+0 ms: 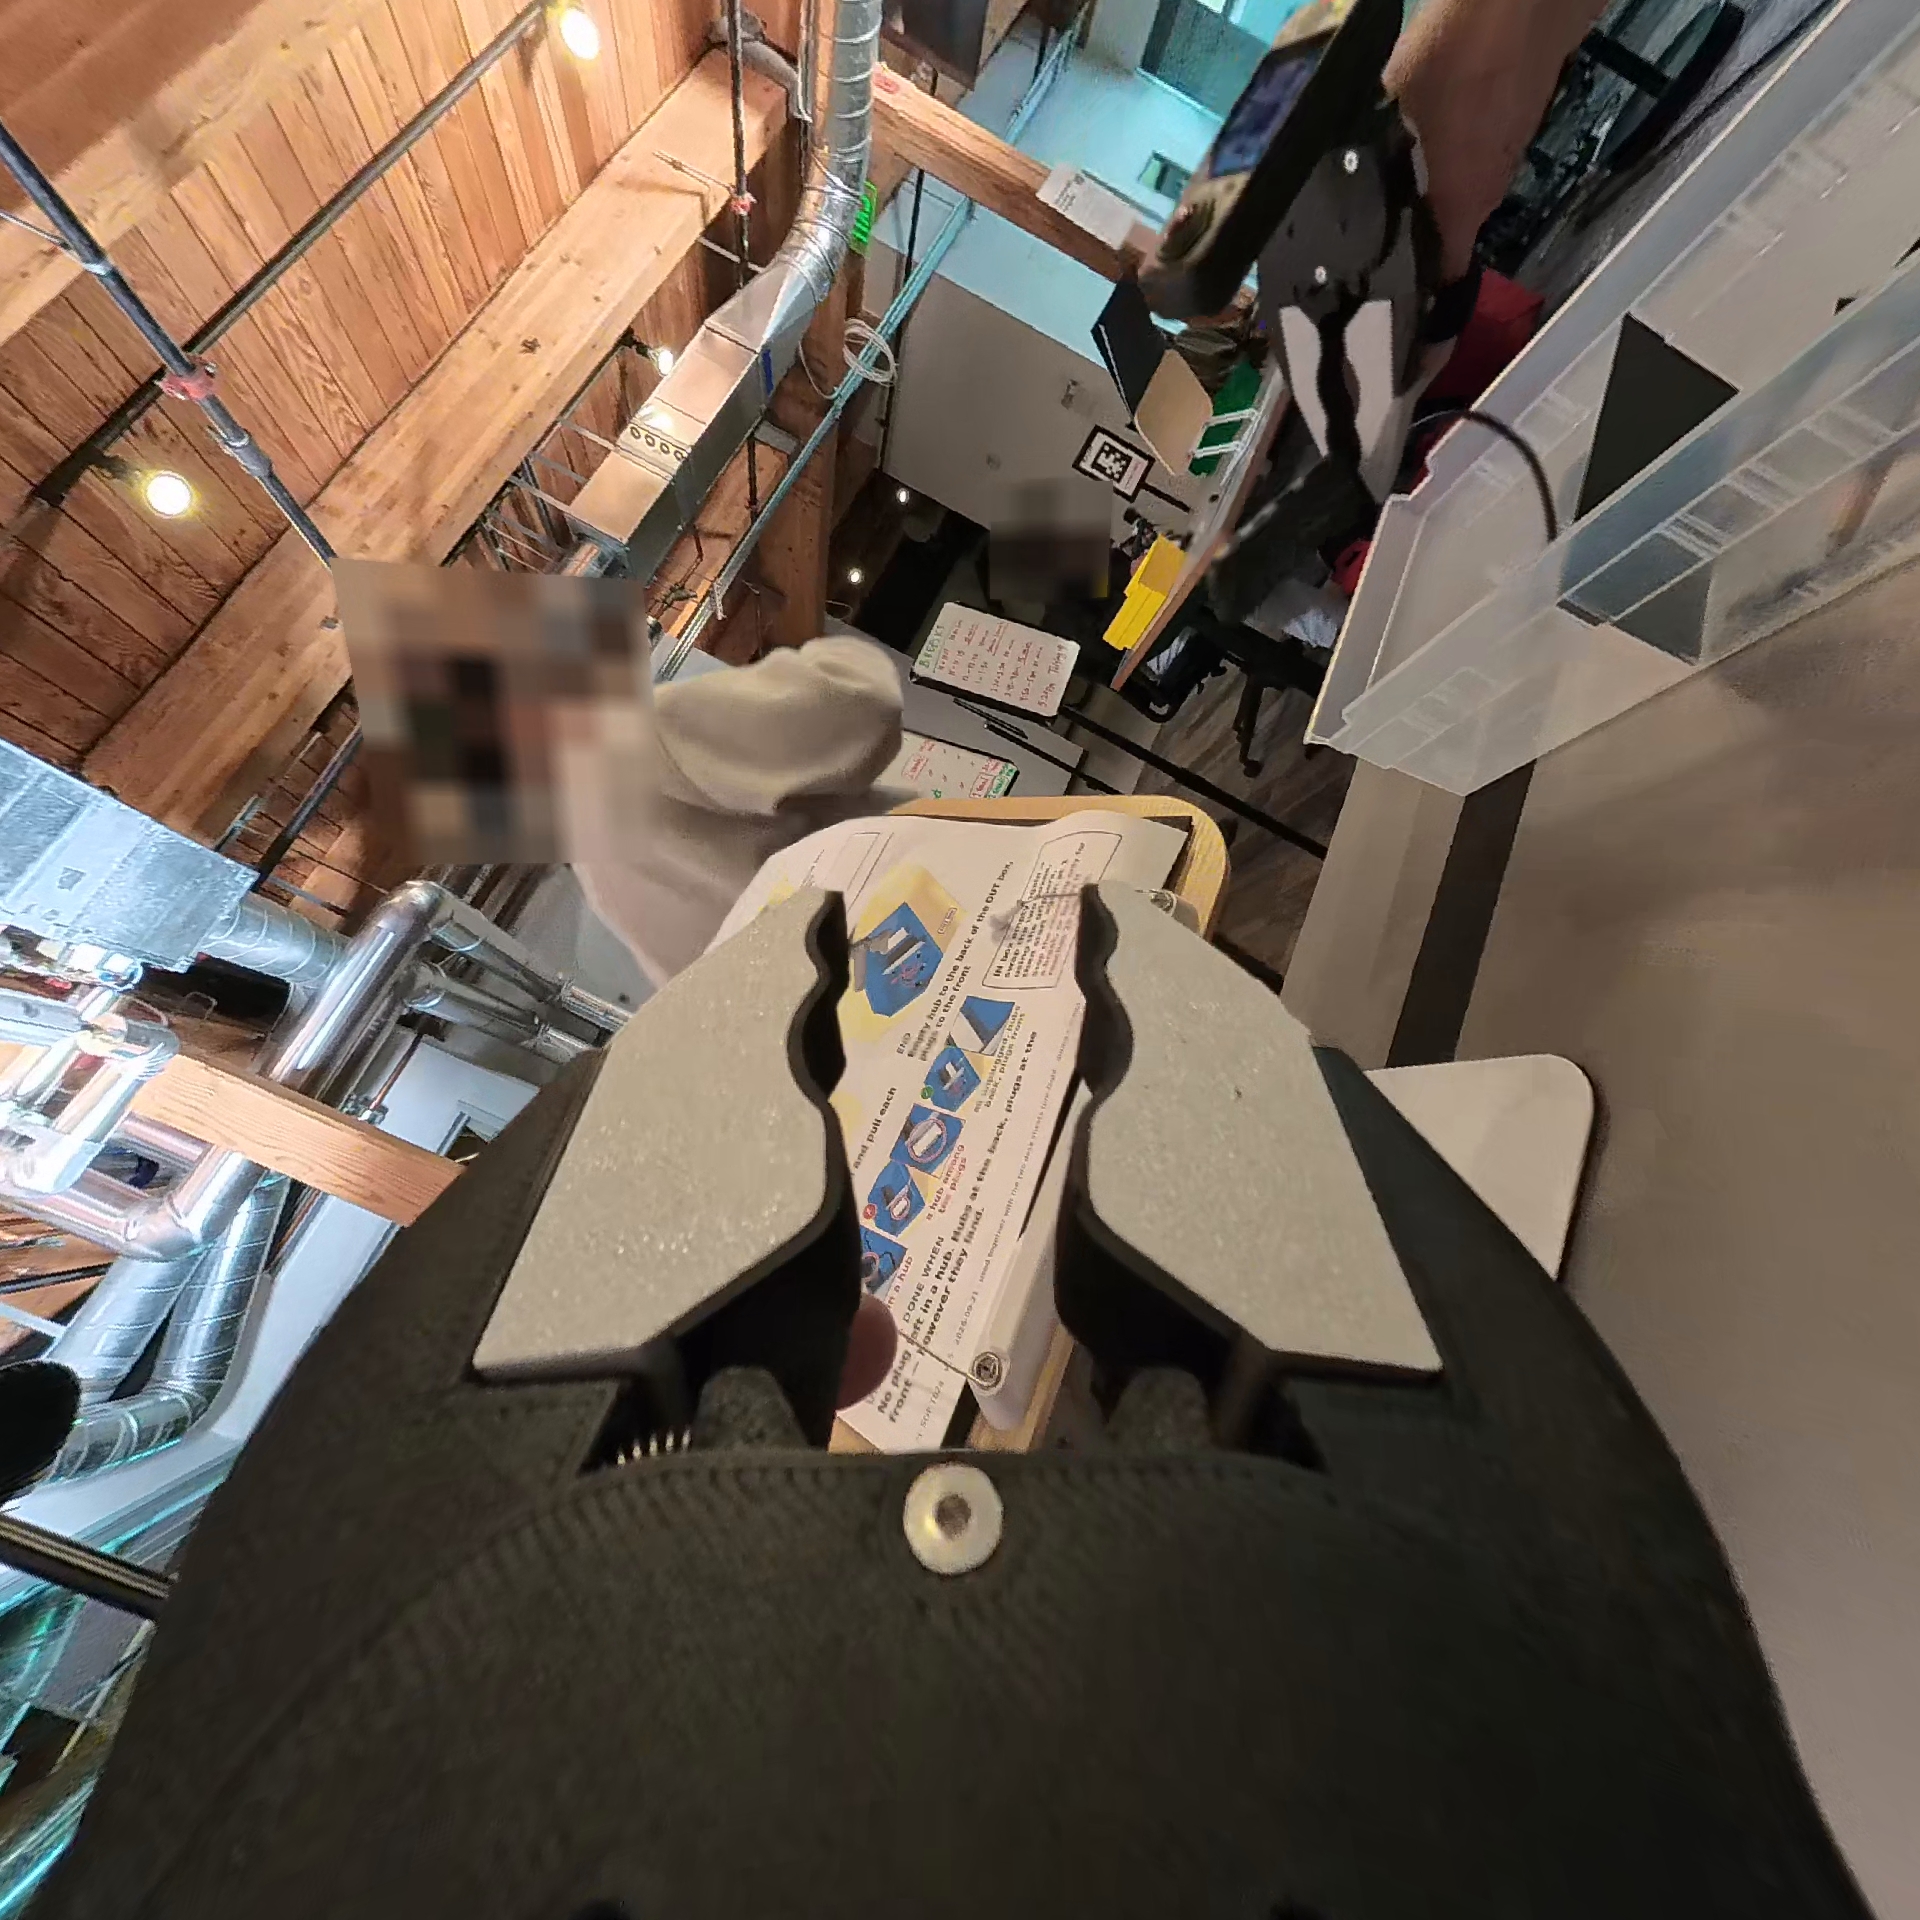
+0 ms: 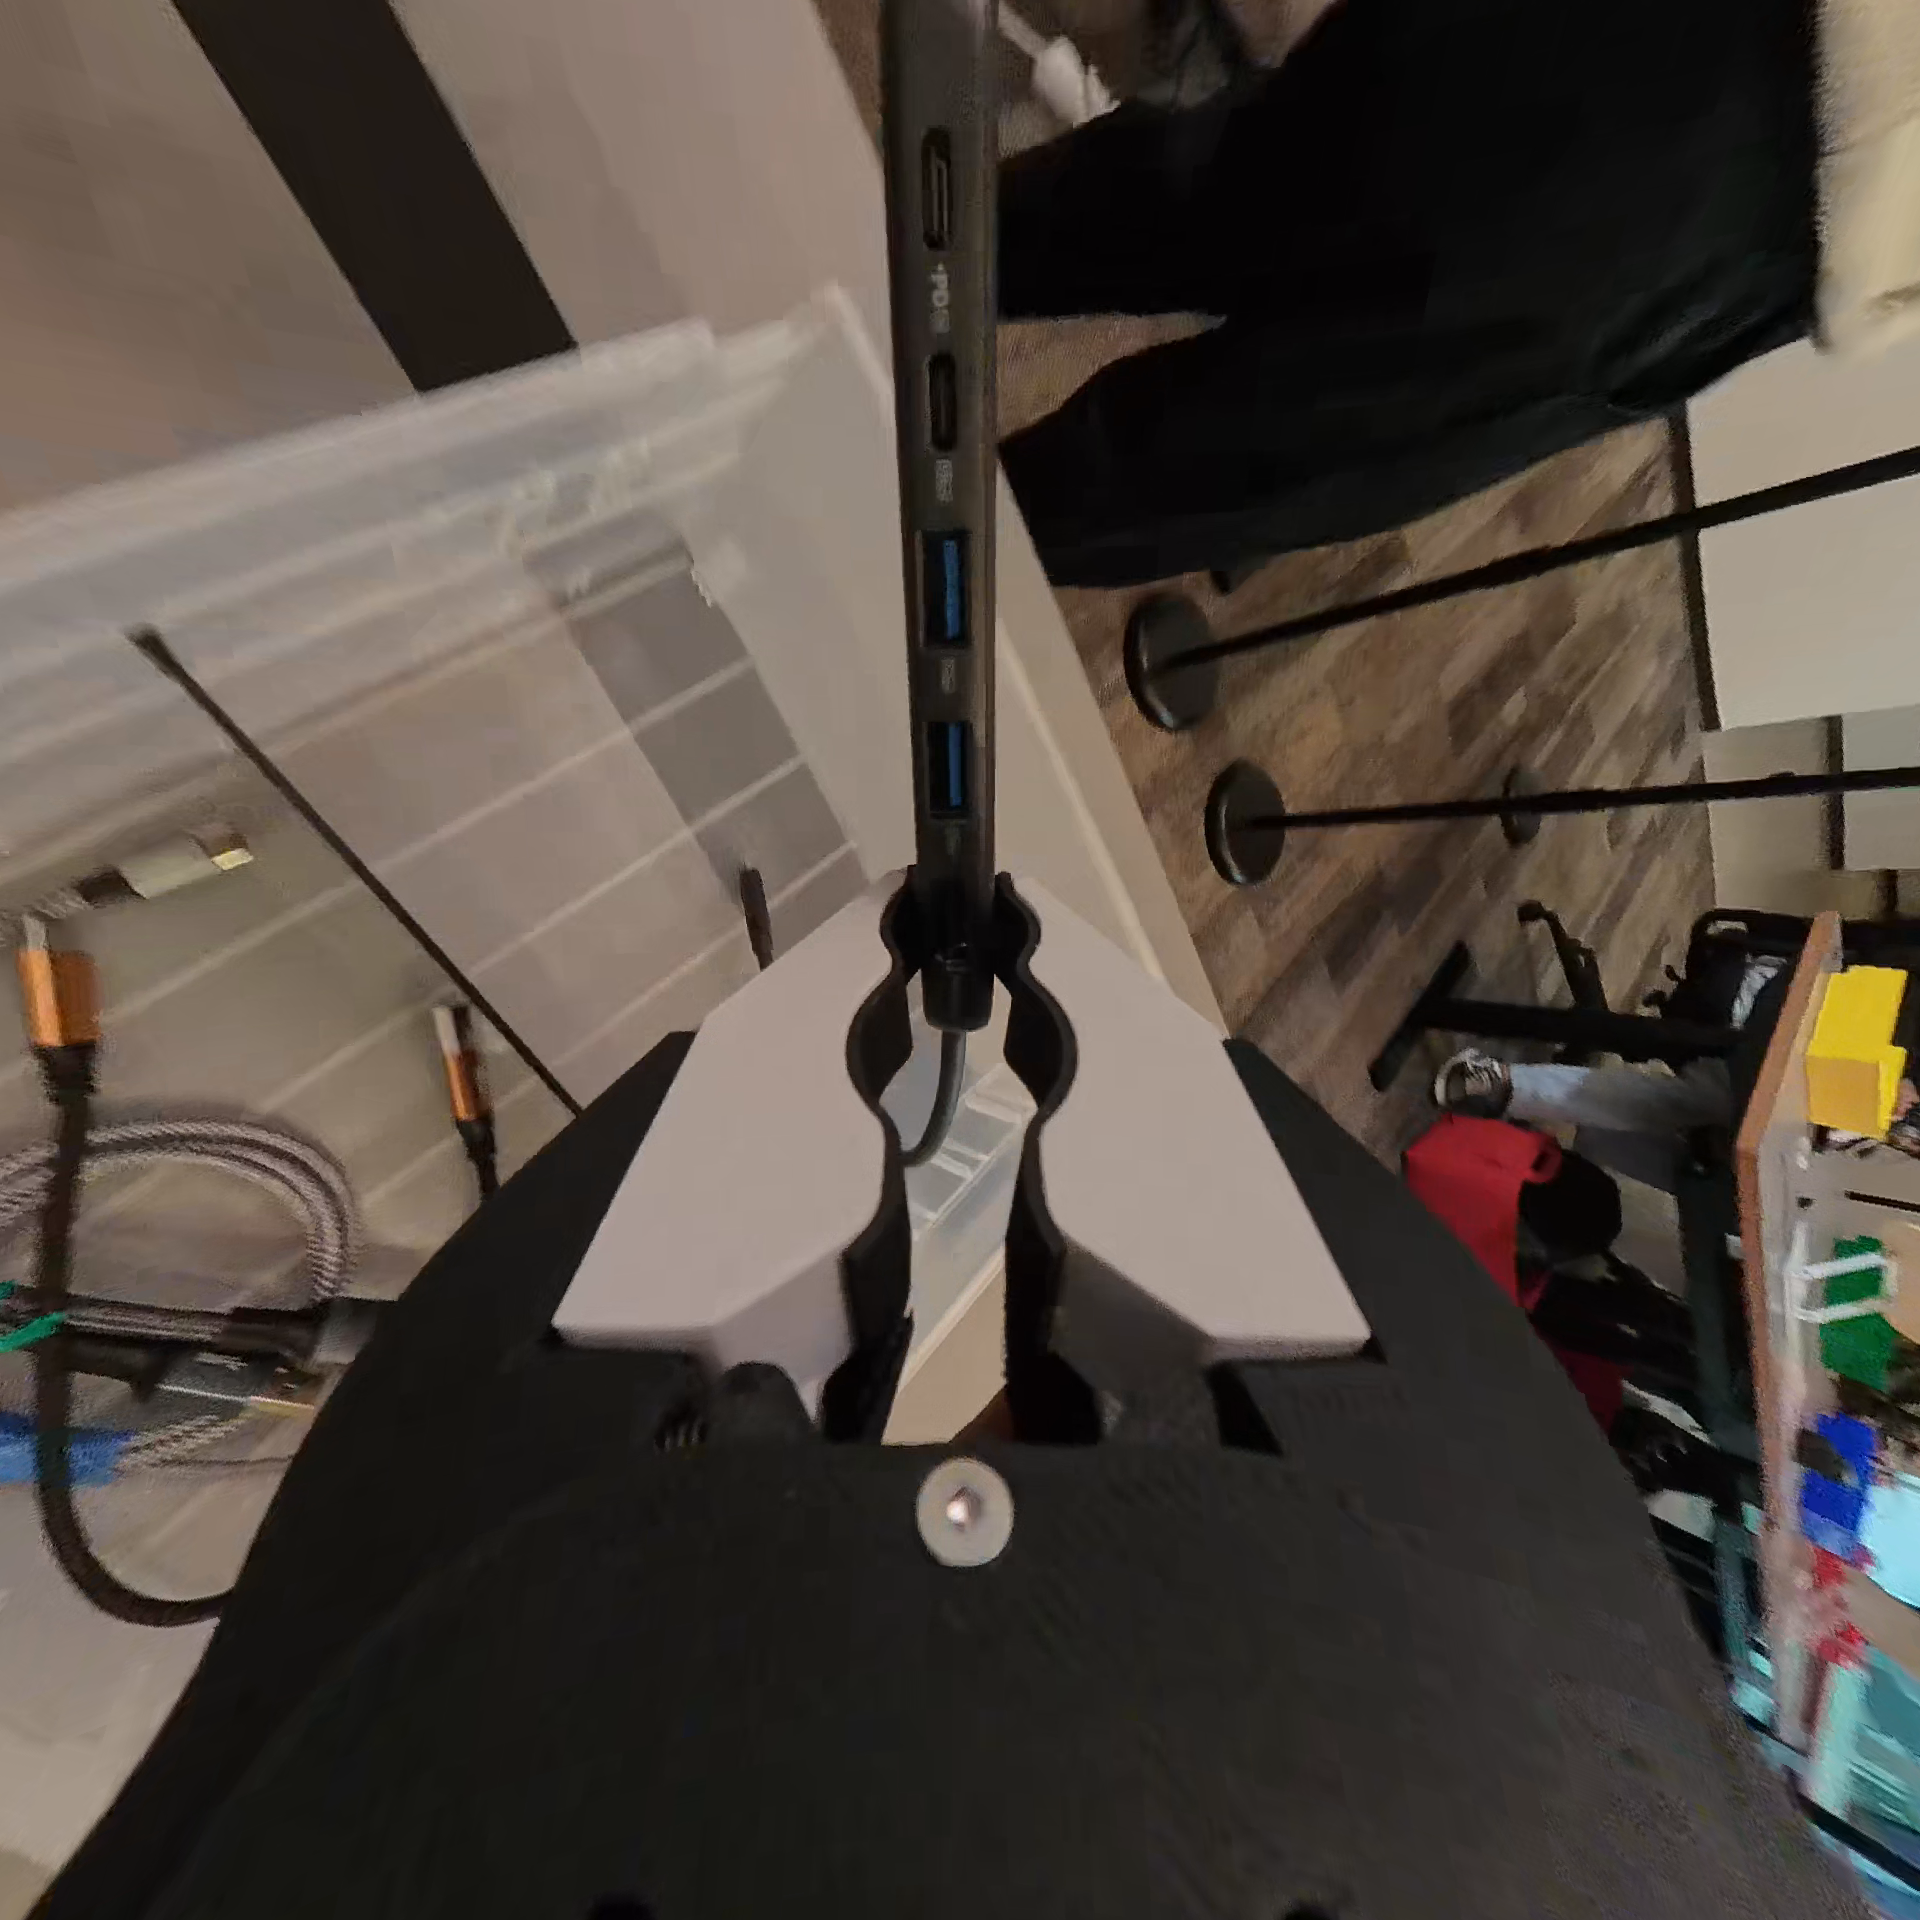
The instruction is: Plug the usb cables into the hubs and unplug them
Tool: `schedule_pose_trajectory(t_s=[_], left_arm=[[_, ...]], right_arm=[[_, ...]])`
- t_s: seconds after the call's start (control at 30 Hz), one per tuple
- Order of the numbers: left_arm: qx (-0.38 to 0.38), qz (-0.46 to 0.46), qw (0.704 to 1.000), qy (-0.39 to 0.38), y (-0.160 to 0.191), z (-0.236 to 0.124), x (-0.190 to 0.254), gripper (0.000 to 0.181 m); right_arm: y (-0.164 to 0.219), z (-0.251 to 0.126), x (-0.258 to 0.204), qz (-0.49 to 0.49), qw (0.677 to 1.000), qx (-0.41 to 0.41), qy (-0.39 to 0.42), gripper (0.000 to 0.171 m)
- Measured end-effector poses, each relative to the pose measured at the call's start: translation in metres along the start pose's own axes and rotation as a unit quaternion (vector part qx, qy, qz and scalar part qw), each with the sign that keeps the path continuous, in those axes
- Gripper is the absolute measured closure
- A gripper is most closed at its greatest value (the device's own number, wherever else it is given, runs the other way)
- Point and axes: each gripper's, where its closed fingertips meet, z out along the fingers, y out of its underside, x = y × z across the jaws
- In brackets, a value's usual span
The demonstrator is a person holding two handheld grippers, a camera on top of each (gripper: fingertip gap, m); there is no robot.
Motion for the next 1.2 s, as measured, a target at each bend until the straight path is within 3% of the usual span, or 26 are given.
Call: schedule_pose_trajectory(t_s=[0.27, 0.47, 0.67, 0.9, 1.13, 1.2], left_arm=[[-0.015, 0.002, 1.0, 0.014, 0.011, 0.003, 0.009, 0.14], [-0.021, 0.003, 1.0, 0.02, 0.015, 0.005, 0.012, 0.141], [-0.029, 0.001, 0.999, 0.023, 0.021, 0.005, 0.012, 0.141], [-0.033, 0.002, 0.999, 0.023, 0.022, 0.004, 0.009, 0.14], [-0.032, -0.003, 0.999, 0.019, 0.021, 0.002, 0.003, 0.14], [-0.033, -0.005, 0.999, 0.018, 0.022, 0.002, 0.002, 0.14]], right_arm=[[0.05, 0.054, -0.016, -0.143, 0.976, -0.161, -0.015, 0.161], [0.057, 0.083, -0.033, -0.177, 0.963, -0.193, -0.057, 0.161], [0.059, 0.095, -0.028, -0.157, 0.968, -0.187, -0.049, 0.159], [0.057, 0.099, -0.028, -0.135, 0.973, -0.186, -0.032, 0.133], [0.037, 0.078, -0.033, -0.06, 0.984, -0.144, -0.091, 0.103], [0.031, 0.067, -0.027, -0.055, 0.985, -0.138, -0.09, 0.105]])
